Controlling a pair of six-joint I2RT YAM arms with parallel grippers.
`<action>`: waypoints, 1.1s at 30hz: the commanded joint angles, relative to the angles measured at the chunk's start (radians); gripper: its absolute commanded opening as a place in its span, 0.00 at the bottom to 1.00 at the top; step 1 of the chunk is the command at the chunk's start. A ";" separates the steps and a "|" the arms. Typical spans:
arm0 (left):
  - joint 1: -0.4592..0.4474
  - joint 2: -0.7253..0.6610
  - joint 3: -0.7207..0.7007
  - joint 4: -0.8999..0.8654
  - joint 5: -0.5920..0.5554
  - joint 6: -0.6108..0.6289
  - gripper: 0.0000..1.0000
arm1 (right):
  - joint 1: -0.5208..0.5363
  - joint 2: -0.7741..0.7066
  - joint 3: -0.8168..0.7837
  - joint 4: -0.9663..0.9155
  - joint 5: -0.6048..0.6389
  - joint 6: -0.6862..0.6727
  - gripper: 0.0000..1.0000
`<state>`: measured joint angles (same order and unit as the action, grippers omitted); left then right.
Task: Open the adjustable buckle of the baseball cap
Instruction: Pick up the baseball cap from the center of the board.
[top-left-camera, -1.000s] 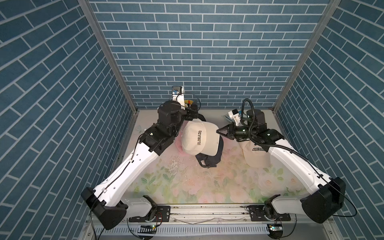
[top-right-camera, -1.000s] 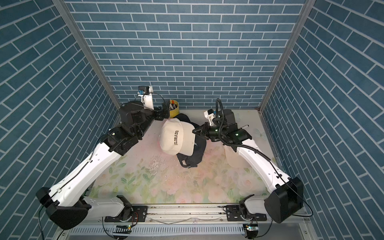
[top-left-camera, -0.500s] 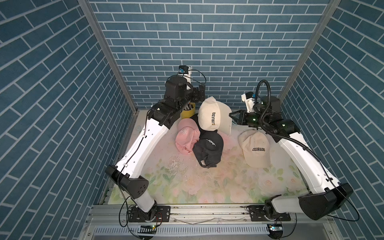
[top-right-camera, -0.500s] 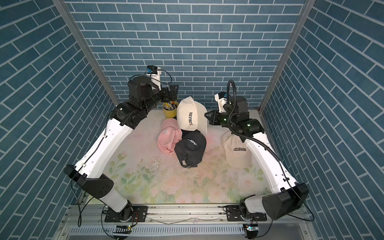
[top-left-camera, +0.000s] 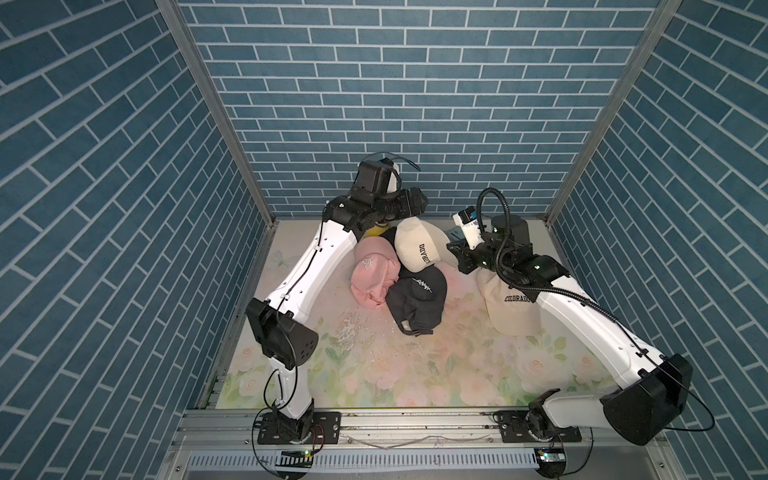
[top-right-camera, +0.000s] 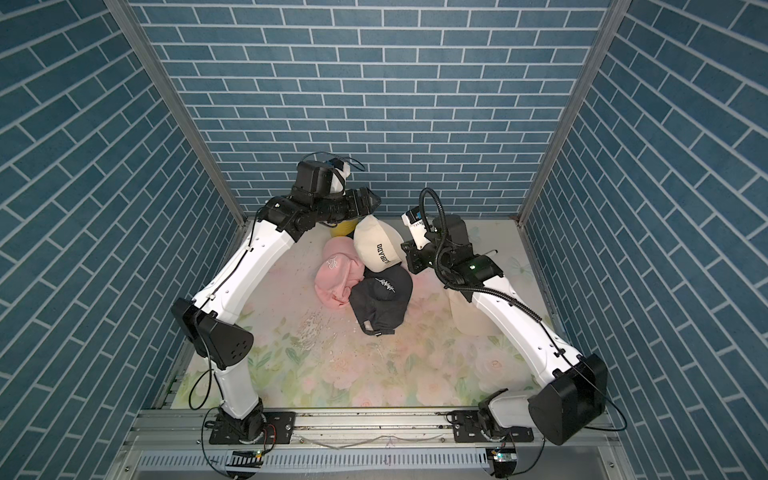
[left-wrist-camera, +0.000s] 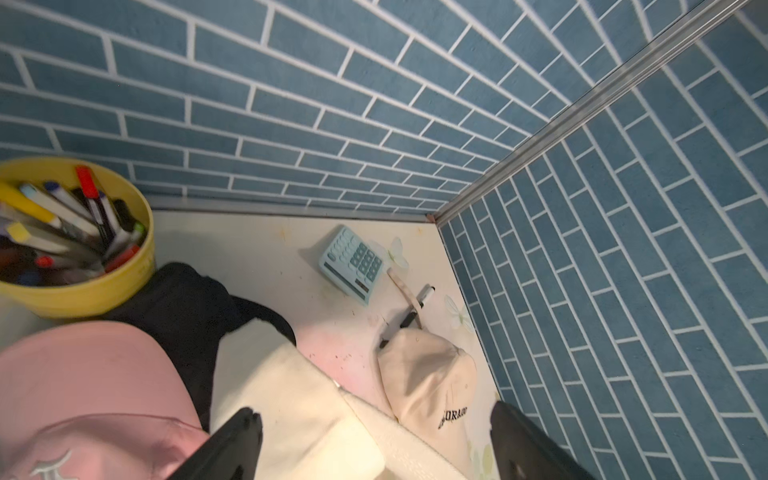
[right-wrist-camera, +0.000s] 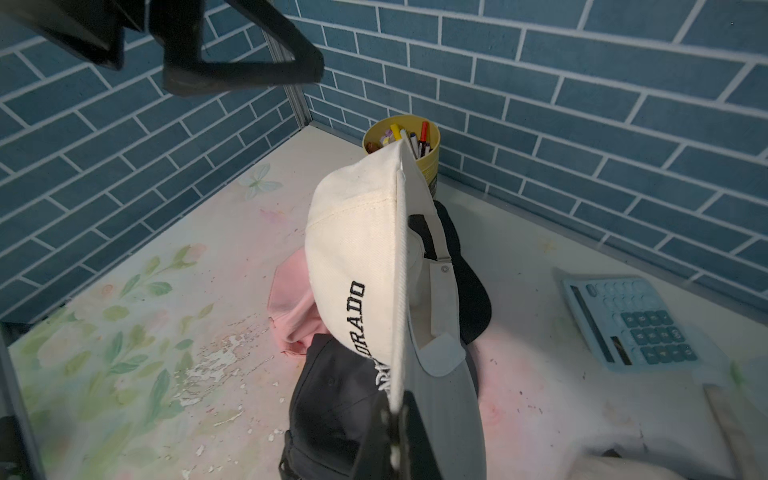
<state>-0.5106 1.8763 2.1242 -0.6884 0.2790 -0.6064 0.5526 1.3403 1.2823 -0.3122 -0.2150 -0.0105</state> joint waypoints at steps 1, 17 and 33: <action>0.000 -0.007 0.011 -0.061 0.064 -0.061 0.91 | 0.020 -0.046 -0.007 0.112 0.071 -0.160 0.00; -0.015 -0.012 -0.078 -0.028 0.107 -0.140 0.81 | 0.093 -0.075 -0.109 0.219 0.113 -0.341 0.00; -0.006 0.035 0.008 -0.173 0.134 -0.047 0.69 | 0.194 -0.049 -0.141 0.290 0.385 -0.568 0.00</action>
<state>-0.5133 1.8988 2.0644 -0.7761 0.4229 -0.7052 0.7345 1.2804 1.1282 -0.0853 0.1120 -0.4969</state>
